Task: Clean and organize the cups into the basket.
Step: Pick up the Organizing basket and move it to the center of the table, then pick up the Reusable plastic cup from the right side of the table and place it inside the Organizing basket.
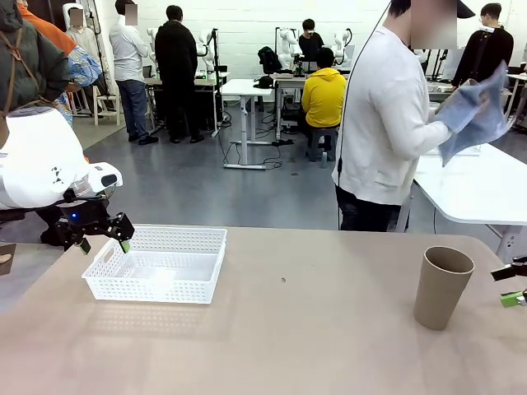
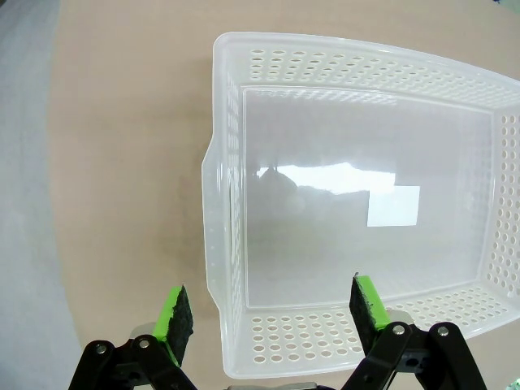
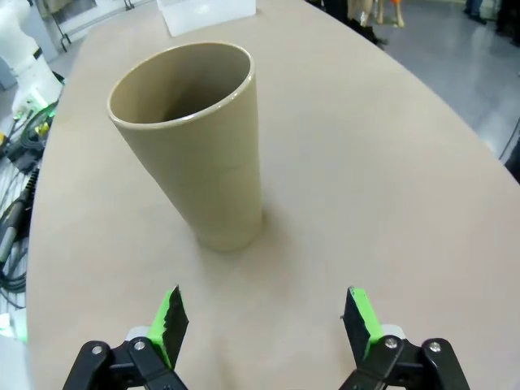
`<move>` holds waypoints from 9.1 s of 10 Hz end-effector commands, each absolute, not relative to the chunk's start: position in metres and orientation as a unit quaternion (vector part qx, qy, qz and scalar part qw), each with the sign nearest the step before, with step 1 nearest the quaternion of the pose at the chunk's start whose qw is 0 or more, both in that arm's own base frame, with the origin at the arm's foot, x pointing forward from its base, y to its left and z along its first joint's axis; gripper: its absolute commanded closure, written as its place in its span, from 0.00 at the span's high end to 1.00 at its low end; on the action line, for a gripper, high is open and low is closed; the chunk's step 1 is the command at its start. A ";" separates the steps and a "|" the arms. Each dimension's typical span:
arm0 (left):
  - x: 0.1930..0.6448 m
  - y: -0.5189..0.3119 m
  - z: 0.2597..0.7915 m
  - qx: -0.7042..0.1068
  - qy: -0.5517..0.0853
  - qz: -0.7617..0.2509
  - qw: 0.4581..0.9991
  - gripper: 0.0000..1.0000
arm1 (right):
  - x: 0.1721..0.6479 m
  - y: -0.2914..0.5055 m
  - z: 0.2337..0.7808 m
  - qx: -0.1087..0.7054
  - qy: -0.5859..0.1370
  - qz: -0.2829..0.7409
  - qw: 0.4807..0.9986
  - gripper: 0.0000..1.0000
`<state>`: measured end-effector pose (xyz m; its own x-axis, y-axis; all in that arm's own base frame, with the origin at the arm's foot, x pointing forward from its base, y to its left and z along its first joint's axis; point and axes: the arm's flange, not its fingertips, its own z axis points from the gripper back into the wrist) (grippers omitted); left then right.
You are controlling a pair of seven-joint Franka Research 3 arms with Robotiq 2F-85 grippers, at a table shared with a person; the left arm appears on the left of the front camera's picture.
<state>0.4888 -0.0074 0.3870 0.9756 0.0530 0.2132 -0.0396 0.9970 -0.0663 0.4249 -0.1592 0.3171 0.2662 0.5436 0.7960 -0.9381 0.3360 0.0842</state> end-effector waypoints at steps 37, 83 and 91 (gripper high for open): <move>0.474 -0.013 0.338 0.031 -0.074 0.013 0.997 1.00 | 0.457 -0.044 0.244 0.432 -0.397 0.557 0.588 0.41; 0.438 -0.308 0.375 0.048 -0.113 -0.043 0.992 0.00 | 0.444 0.040 0.481 0.282 -0.262 0.596 0.705 0.82; 0.438 -0.308 0.375 0.048 -0.113 -0.043 0.992 0.00 | 0.495 0.250 0.427 0.151 -0.119 0.714 0.673 0.82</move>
